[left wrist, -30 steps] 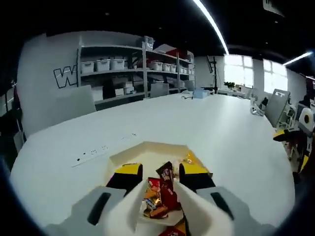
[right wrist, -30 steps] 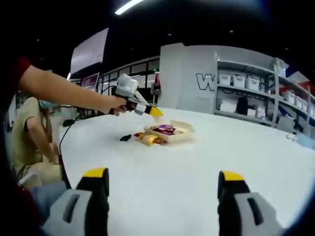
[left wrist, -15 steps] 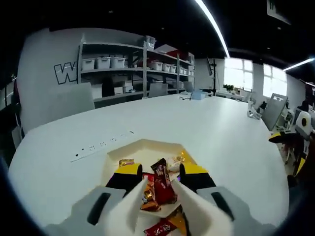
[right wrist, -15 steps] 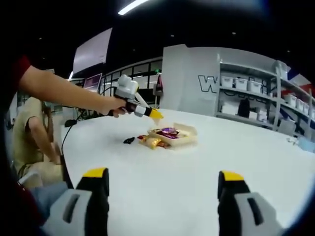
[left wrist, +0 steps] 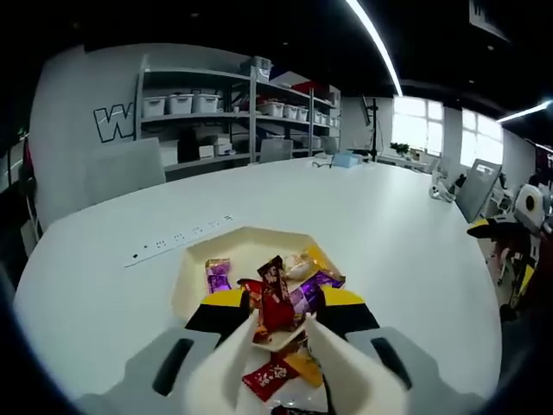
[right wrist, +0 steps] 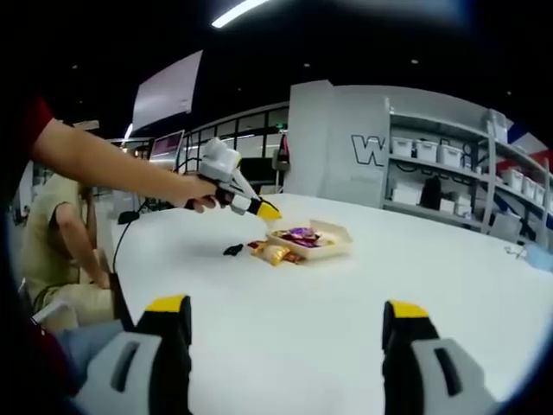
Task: Place the target food into the container with the food tongs after gripping and lifting it, then release it inside without dropping or visibly crushing the food.
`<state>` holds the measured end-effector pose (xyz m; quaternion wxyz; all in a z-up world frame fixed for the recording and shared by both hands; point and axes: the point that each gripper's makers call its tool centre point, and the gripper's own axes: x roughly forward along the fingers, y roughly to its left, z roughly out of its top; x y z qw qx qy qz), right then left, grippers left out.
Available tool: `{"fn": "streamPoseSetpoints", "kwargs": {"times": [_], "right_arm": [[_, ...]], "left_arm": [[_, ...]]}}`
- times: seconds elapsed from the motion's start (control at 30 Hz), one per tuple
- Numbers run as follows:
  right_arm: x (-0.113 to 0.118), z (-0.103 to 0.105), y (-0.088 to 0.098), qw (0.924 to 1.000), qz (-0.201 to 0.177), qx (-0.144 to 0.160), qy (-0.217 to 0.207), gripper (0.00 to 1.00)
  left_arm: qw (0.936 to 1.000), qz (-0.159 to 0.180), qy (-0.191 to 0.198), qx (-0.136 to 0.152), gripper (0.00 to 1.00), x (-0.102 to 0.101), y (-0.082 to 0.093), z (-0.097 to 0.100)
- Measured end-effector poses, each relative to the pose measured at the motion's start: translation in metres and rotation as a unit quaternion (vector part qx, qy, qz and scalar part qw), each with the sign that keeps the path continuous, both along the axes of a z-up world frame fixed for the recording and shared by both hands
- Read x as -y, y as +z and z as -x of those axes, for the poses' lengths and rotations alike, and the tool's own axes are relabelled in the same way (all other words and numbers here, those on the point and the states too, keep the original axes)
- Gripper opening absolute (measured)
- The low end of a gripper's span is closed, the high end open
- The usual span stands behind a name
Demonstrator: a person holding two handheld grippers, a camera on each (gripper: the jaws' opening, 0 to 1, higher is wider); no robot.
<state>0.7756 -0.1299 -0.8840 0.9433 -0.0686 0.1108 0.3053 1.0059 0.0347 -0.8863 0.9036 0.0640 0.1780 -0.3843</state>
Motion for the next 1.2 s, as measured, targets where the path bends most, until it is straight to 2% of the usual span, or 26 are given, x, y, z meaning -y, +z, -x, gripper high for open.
{"fn": "streamPoseSetpoints", "kwargs": {"times": [0.23, 0.43, 0.47, 0.7, 0.73, 0.77, 0.97, 1.03, 1.07, 1.1, 1.2], "right_arm": [[-0.001, 0.004, 0.004, 1.0, -0.001, 0.003, 0.002, 0.9], [0.0, 0.004, 0.009, 1.0, -0.002, 0.008, 0.0, 0.9], [0.0, 0.004, 0.011, 1.0, -0.002, 0.009, 0.0, 0.9], [-0.004, 0.008, 0.015, 0.9999, 0.0, 0.013, 0.004, 0.9], [-0.006, 0.009, 0.016, 0.9999, 0.0, 0.014, 0.005, 0.9], [-0.007, 0.01, 0.016, 0.9999, 0.002, 0.015, 0.006, 0.9], [-0.011, 0.014, 0.017, 0.9998, 0.006, 0.016, 0.01, 0.9], [-0.012, 0.015, 0.018, 0.9998, 0.007, 0.018, 0.012, 0.9], [-0.013, 0.016, 0.019, 0.9997, 0.007, 0.018, 0.013, 0.9], [-0.014, 0.016, 0.019, 0.9997, 0.008, 0.019, 0.013, 0.9], [-0.015, 0.017, 0.018, 0.9996, 0.013, 0.019, 0.015, 0.89]], "left_arm": [[0.9999, -0.001, 0.0, -0.01, 0.29, 0.0, -0.008, 0.005], [0.9999, 0.007, 0.0, -0.011, 0.29, 0.001, -0.007, 0.007], [0.9999, 0.005, -0.002, -0.015, 0.29, 0.004, -0.012, 0.042], [0.9998, -0.005, -0.005, -0.016, 0.29, -0.015, -0.021, 0.042], [0.9997, -0.023, -0.004, 0.004, 0.29, -0.013, -0.021, 0.053], [0.9997, -0.026, -0.007, -0.001, 0.29, -0.007, -0.024, 0.067], [0.9994, -0.031, -0.011, -0.004, 0.29, -0.006, -0.032, 0.099], [0.9993, -0.036, -0.009, -0.008, 0.29, -0.007, -0.038, 0.097], [0.9993, -0.03, -0.01, -0.019, 0.29, -0.017, -0.039, 0.08], [0.9993, -0.03, -0.009, -0.021, 0.29, -0.019, -0.04, 0.077], [0.9993, -0.032, -0.01, -0.015, 0.29, -0.023, -0.041, 0.079]]}}
